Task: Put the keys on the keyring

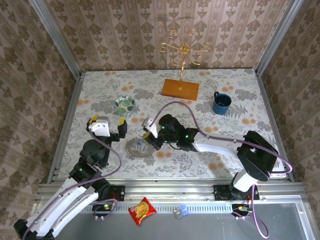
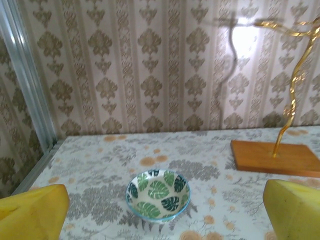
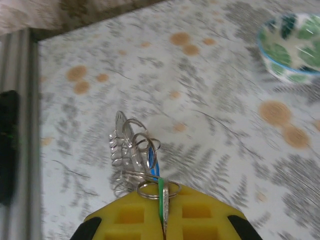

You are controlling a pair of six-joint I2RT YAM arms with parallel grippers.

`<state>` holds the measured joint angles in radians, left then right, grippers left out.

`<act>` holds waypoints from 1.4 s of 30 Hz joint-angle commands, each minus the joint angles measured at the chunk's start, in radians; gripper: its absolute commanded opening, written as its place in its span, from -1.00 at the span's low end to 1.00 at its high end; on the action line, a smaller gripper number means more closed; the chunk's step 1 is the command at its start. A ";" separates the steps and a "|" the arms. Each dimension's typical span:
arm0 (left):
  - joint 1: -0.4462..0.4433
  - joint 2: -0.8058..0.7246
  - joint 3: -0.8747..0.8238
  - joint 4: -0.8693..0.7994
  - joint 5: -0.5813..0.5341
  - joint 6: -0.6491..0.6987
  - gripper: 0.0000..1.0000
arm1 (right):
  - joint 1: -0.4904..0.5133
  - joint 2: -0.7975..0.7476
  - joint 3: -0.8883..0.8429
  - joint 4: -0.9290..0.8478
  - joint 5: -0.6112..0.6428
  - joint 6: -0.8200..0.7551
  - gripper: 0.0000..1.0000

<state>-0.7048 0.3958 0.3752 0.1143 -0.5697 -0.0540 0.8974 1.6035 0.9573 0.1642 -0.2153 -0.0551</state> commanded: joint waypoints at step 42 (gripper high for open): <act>0.501 0.508 -0.028 0.186 0.228 0.046 1.00 | -0.469 -0.362 -0.199 -0.275 0.232 -0.165 0.94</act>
<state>-0.2279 0.8661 0.3340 0.2333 -0.3866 -0.0547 0.5007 1.3056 0.8181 -0.2726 0.0521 -0.3626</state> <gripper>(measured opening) 0.999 0.938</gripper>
